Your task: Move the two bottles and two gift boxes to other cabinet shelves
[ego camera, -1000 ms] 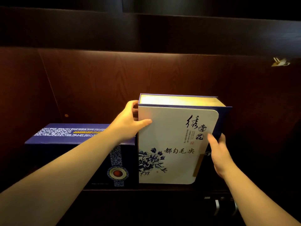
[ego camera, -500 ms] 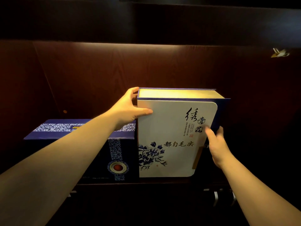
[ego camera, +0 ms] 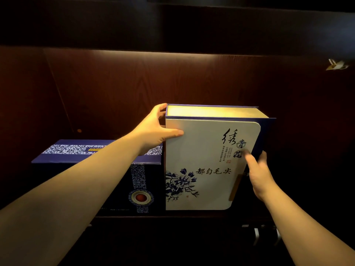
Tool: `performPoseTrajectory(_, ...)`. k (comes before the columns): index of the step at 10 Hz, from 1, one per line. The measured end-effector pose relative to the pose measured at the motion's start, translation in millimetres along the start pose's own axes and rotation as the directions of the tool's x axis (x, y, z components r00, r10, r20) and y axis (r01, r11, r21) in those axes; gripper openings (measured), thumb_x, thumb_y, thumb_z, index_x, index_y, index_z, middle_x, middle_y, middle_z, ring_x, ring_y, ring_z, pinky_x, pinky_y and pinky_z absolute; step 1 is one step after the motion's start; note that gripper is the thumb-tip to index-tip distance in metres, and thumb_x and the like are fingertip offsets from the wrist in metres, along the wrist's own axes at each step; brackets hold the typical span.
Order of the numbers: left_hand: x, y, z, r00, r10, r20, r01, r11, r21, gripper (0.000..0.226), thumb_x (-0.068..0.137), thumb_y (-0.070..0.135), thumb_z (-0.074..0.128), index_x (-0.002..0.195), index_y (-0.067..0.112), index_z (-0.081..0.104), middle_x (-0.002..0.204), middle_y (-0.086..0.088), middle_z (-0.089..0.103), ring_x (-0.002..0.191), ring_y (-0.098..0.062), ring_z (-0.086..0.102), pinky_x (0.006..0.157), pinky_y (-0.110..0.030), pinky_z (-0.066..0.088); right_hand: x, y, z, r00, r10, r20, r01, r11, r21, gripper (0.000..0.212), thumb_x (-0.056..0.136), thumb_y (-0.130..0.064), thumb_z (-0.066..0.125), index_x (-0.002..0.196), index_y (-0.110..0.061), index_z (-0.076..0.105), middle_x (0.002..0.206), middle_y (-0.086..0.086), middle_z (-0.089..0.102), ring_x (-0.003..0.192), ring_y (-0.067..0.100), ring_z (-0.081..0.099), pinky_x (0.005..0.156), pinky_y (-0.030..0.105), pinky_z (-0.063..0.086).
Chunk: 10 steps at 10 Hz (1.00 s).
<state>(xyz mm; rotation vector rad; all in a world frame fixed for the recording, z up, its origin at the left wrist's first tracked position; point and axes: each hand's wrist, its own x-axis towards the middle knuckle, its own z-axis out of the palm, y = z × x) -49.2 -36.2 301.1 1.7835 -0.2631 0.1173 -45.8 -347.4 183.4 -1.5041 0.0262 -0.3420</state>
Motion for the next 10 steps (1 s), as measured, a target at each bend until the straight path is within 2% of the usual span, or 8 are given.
performPoseTrajectory(2,-2,-2,2,1.000,0.009,-0.005,-0.009,1.000,-0.015,0.104,0.072,0.010,0.090,0.154,0.031,0.029,0.152,0.002,0.044,0.114,-0.023,0.066,0.081,-0.038,0.063,-1,0,0,1.000,0.000,-0.001,0.000,1.000,-0.003,0.048,0.070,-0.069,0.067,0.111,-0.052,0.048,0.120,-0.011,0.064,0.109,0.012,0.063,0.080,0.032,0.050)
performPoseTrajectory(3,-5,-3,2,1.000,0.022,-0.004,-0.022,1.000,-0.002,0.099,0.076,0.010,0.088,0.153,0.030,0.030,0.142,0.008,0.047,0.112,-0.019,0.066,0.079,-0.034,0.063,-1,2,-2,1.000,-0.010,-0.018,0.010,1.000,-0.004,0.047,0.070,-0.069,0.067,0.110,-0.052,0.048,0.117,-0.014,0.065,0.108,0.010,0.063,0.082,0.033,0.051)
performPoseTrajectory(4,-14,-8,-2,0.999,0.030,-0.018,-0.028,0.995,0.097,0.094,0.081,0.021,0.085,0.156,0.027,0.029,0.149,0.003,0.046,0.120,-0.019,0.061,0.089,-0.035,0.058,-3,2,-2,0.999,0.001,-0.042,-0.003,0.999,-0.046,0.061,0.071,-0.068,0.065,0.122,-0.041,0.045,0.120,-0.012,0.062,0.111,0.013,0.061,0.092,0.041,0.051)
performPoseTrajectory(5,-29,-15,-14,0.998,0.046,-0.046,-0.030,0.952,0.303,0.087,0.086,0.036,0.079,0.156,0.027,0.028,0.156,0.000,0.045,0.131,-0.023,0.051,0.095,-0.035,0.046,-11,1,2,0.994,-0.018,-0.112,0.001,0.989,-0.145,0.083,0.072,-0.068,0.062,0.142,-0.034,0.033,0.124,-0.009,0.058,0.115,0.018,0.057,0.092,0.039,0.047)
performPoseTrajectory(6,-51,-24,-33,0.992,0.096,-0.077,-0.051,0.889,0.454,0.077,0.089,0.037,0.075,0.153,0.023,0.034,0.153,-0.002,0.049,0.133,-0.024,0.051,0.096,-0.033,0.043,-23,-1,6,0.987,-0.036,-0.158,-0.003,0.971,-0.239,0.087,0.080,-0.061,0.063,0.152,-0.030,0.023,0.143,0.002,0.049,0.128,0.025,0.049,0.100,0.045,0.045)
performPoseTrajectory(7,-75,-35,-54,0.987,0.130,-0.094,-0.059,0.838,0.542,0.069,0.091,0.035,0.073,0.150,0.021,0.039,0.149,-0.003,0.052,0.133,-0.024,0.051,0.099,-0.037,0.044,-34,-4,10,0.982,-0.035,-0.186,-0.028,0.944,-0.329,0.094,0.085,-0.056,0.063,0.158,-0.028,0.011,0.163,0.004,0.026,0.145,0.029,0.031,0.114,0.051,0.033)
performPoseTrajectory(8,-95,-48,-68,0.988,0.097,-0.120,-0.020,0.852,0.524,0.063,0.094,0.035,0.070,0.148,0.021,0.040,0.147,-0.002,0.053,0.132,-0.024,0.051,0.098,-0.041,0.045,-46,-6,15,0.982,-0.046,-0.183,-0.037,0.904,-0.426,0.097,0.086,-0.056,0.064,0.159,-0.024,0.008,0.167,0.003,0.011,0.149,0.029,0.022,0.115,0.049,0.027)
performPoseTrajectory(10,-126,-62,-74,0.987,0.074,-0.141,0.003,0.877,0.481,0.061,0.095,0.034,0.068,0.148,0.021,0.040,0.149,-0.003,0.051,0.134,-0.027,0.050,0.099,-0.040,0.043,-71,-7,35,0.995,-0.043,-0.096,-0.005,0.895,-0.447,0.094,0.087,-0.053,0.065,0.159,-0.019,0.014,0.165,0.005,0.014,0.145,0.029,0.031,0.114,0.051,0.034)
